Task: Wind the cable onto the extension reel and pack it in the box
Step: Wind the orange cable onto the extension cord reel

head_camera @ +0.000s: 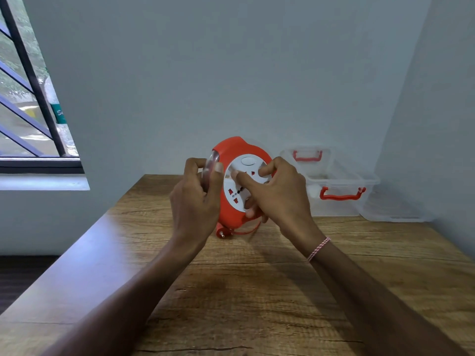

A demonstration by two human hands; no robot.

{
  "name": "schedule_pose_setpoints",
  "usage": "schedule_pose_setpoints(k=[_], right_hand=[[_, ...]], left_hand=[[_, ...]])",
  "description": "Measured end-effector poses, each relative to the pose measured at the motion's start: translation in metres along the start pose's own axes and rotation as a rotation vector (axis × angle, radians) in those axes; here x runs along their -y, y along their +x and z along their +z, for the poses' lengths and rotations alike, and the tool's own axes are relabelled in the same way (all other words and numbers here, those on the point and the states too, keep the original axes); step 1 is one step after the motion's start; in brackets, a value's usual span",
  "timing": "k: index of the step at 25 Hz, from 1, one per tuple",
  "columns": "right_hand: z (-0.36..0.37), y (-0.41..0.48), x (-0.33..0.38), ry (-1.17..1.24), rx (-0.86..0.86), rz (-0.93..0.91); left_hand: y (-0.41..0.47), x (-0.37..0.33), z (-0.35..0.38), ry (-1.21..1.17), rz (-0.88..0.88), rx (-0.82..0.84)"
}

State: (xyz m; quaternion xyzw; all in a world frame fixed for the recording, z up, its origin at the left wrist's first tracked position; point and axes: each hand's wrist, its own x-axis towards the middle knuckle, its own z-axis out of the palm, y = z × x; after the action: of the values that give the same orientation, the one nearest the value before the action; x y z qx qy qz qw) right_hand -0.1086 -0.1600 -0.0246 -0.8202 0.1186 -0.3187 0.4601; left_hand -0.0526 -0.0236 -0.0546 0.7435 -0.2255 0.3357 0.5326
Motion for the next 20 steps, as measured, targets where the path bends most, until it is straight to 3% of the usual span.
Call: schedule_pose_setpoints(k=[4, 6, 9, 11, 14, 20], right_hand=[[-0.007, -0.004, 0.01, 0.413, 0.161, 0.202], [-0.014, -0.004, 0.008, 0.205, 0.154, 0.015], [-0.022, 0.007, -0.007, -0.469, -0.013, -0.588], [-0.026, 0.013, -0.012, -0.718, 0.024, -0.861], [-0.027, 0.014, -0.012, -0.823, 0.015, -0.975], [-0.018, 0.008, -0.011, -0.753, -0.08, -0.939]], left_hand=[[-0.001, 0.0, 0.001, 0.037, 0.035, -0.058], [0.003, 0.003, -0.001, 0.012, -0.008, -0.07], [0.011, 0.009, -0.006, -0.018, -0.065, -0.081], [0.015, 0.011, -0.009, -0.03, -0.075, -0.059], [0.016, 0.01, -0.012, -0.023, -0.048, -0.029], [0.008, 0.002, -0.006, -0.006, 0.045, -0.042]])
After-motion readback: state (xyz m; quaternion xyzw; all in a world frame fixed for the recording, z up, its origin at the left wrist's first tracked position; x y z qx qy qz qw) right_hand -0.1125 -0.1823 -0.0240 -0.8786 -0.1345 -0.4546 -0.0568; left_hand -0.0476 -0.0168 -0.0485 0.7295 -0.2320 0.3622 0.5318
